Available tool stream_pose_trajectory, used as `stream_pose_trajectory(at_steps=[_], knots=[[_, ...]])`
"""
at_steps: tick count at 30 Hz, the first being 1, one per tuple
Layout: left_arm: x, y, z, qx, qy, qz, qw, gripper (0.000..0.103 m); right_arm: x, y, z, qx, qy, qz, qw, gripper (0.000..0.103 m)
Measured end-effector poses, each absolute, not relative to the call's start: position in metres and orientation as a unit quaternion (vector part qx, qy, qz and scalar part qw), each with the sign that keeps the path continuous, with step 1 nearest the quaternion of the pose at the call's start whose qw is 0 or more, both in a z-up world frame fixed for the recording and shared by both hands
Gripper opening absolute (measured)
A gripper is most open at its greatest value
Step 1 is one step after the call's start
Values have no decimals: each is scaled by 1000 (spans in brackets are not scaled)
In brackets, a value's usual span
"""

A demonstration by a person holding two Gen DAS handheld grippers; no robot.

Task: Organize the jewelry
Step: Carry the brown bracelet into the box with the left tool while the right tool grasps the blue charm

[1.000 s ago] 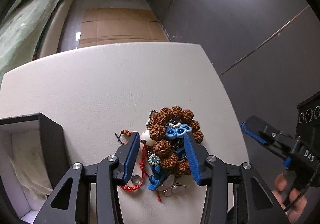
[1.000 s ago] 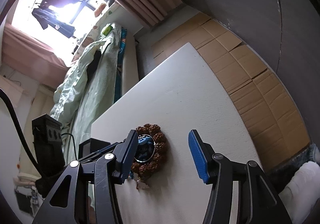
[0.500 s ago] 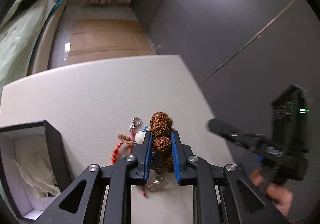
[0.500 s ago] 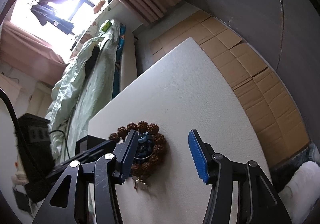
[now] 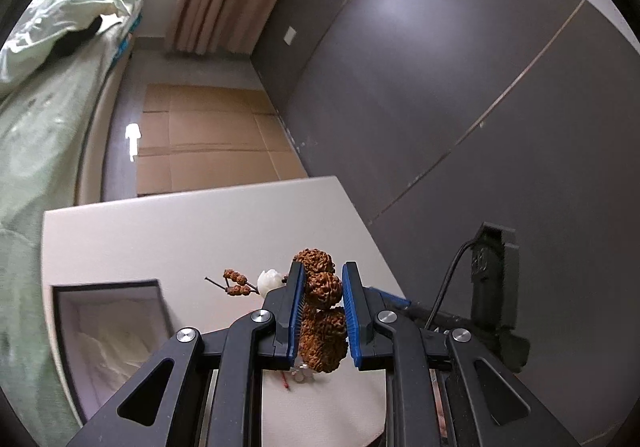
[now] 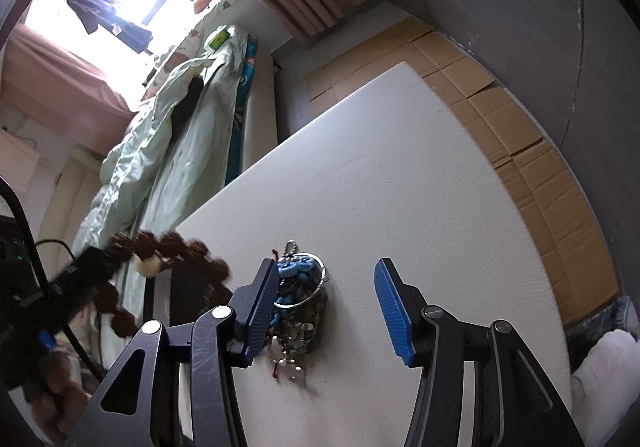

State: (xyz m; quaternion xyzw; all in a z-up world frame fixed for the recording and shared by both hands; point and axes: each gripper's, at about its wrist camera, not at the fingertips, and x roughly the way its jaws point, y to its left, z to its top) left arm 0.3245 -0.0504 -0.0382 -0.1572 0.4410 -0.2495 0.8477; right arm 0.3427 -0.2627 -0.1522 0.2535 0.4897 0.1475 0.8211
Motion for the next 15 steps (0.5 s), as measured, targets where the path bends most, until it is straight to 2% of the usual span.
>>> stream_pose_trajectory(at_steps=[15], knots=[[310, 9, -34, -204, 424, -214, 856, 20, 363, -213, -161, 182, 518, 160, 820, 52]])
